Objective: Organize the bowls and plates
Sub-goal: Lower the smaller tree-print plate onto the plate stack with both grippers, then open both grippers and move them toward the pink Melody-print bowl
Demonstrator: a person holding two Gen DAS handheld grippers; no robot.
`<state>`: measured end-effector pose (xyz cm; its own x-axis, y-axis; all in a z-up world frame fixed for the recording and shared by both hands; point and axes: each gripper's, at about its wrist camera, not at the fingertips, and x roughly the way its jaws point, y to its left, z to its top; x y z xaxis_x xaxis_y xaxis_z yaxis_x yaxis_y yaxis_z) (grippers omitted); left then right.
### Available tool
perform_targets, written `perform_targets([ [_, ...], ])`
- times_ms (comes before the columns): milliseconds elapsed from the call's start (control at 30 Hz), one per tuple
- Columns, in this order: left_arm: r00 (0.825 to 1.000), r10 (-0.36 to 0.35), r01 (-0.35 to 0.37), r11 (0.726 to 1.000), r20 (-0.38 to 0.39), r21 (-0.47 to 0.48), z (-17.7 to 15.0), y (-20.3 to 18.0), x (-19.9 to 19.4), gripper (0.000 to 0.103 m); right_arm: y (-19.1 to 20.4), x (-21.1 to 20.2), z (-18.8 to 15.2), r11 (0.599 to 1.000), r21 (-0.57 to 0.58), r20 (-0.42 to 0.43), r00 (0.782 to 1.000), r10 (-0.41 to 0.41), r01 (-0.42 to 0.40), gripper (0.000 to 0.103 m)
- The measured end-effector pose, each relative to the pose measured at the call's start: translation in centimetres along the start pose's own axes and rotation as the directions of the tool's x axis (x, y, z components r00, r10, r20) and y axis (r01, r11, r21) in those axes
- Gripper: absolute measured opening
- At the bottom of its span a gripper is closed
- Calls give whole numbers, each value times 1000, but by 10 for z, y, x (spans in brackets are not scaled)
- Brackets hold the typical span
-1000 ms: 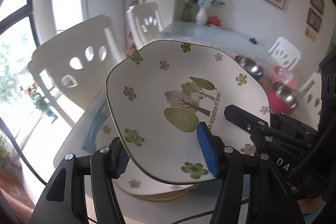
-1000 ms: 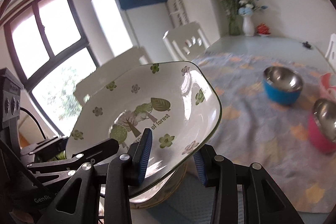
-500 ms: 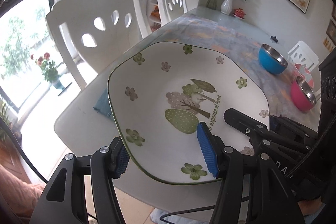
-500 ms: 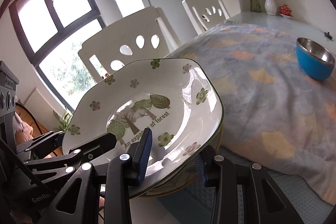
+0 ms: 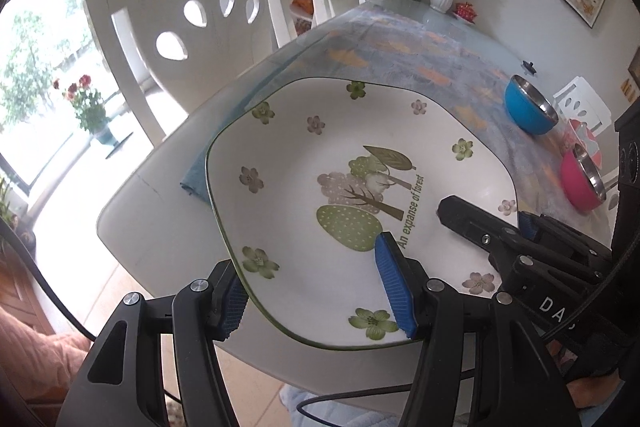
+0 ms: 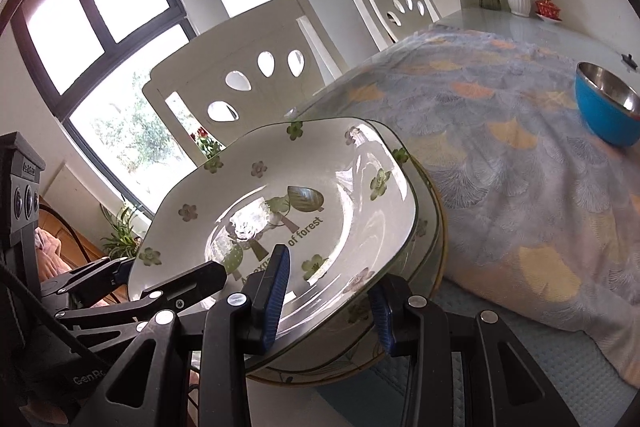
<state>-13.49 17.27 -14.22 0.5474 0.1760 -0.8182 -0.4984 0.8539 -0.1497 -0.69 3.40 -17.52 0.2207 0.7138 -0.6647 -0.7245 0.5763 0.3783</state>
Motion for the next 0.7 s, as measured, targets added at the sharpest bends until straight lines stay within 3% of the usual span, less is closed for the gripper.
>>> perform_targets([
  [133, 999, 19, -18, 999, -25, 26, 8, -3, -1, 55, -2, -1, 4, 1000, 21, -33, 999, -7, 7, 36],
  [300, 991, -11, 15, 999, -133, 33, 21, 0, 2, 55, -5, -4, 14, 998, 60, -145, 989, 25, -16, 37],
  [367, 983, -17, 27, 998, -185, 51, 27, 3, -1, 55, -6, -9, 18, 997, 75, -191, 980, 47, -33, 43],
  [433, 976, -14, 33, 996, -218, 84, 34, 6, -10, 55, -9, -20, 23, 996, 82, -184, 982, 40, -25, 47],
  [567, 990, 7, 20, 982, -142, 189, 61, 5, -55, 55, -25, -62, 32, 994, 106, -101, 995, 13, -2, 53],
  [633, 998, 5, 8, 974, -56, 227, 84, 1, -87, 57, -39, -88, 35, 993, 118, -43, 999, -13, 18, 53],
  [700, 997, -52, 35, 969, 63, 243, 110, -6, -124, 58, -58, -124, 37, 990, 138, 54, 997, -51, 43, 53],
])
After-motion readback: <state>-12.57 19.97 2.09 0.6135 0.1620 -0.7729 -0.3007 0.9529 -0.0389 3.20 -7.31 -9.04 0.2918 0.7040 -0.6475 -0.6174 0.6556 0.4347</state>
